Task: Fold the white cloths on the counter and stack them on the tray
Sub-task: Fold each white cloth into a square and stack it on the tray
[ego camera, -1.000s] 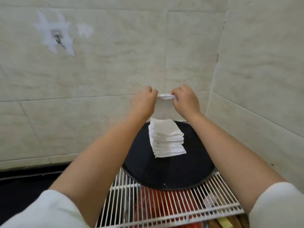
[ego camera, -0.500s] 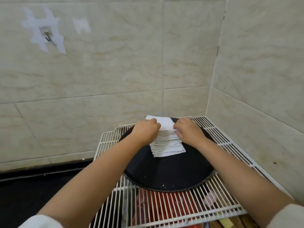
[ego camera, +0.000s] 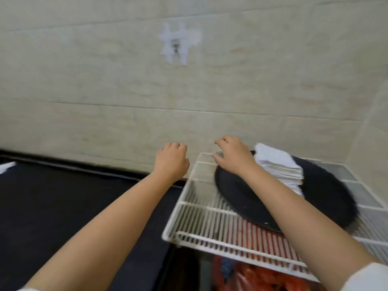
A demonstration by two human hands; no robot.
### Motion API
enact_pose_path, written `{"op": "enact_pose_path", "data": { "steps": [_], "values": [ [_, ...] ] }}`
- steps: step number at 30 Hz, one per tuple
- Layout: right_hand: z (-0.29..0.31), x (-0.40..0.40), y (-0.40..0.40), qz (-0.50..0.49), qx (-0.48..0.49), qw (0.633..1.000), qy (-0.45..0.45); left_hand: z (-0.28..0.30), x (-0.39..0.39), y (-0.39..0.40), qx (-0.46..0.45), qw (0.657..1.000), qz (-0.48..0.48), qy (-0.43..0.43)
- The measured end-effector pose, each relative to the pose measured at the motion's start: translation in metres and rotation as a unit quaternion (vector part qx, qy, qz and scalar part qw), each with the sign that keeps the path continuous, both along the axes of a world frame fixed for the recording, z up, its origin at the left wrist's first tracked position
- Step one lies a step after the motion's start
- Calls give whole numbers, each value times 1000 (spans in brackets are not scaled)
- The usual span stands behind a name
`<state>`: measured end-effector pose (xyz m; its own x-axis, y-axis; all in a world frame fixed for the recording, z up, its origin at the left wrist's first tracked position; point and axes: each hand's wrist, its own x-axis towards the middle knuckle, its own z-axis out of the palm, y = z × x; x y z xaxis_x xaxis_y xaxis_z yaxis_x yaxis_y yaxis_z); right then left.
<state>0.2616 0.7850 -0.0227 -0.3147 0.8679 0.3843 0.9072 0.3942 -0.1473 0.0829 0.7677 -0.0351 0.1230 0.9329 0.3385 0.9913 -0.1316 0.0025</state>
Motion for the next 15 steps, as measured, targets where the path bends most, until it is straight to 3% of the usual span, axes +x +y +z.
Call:
{"op": "enact_pose_path", "data": {
  "steps": [9,15],
  "values": [
    [-7,-278,-57,185,4,981,-54,2,-264,-132,36,967,251,37],
    [-28,-466,-125,250,-48,963,-83,-27,-430,-236,-42,936,348,38]
  ]
}}
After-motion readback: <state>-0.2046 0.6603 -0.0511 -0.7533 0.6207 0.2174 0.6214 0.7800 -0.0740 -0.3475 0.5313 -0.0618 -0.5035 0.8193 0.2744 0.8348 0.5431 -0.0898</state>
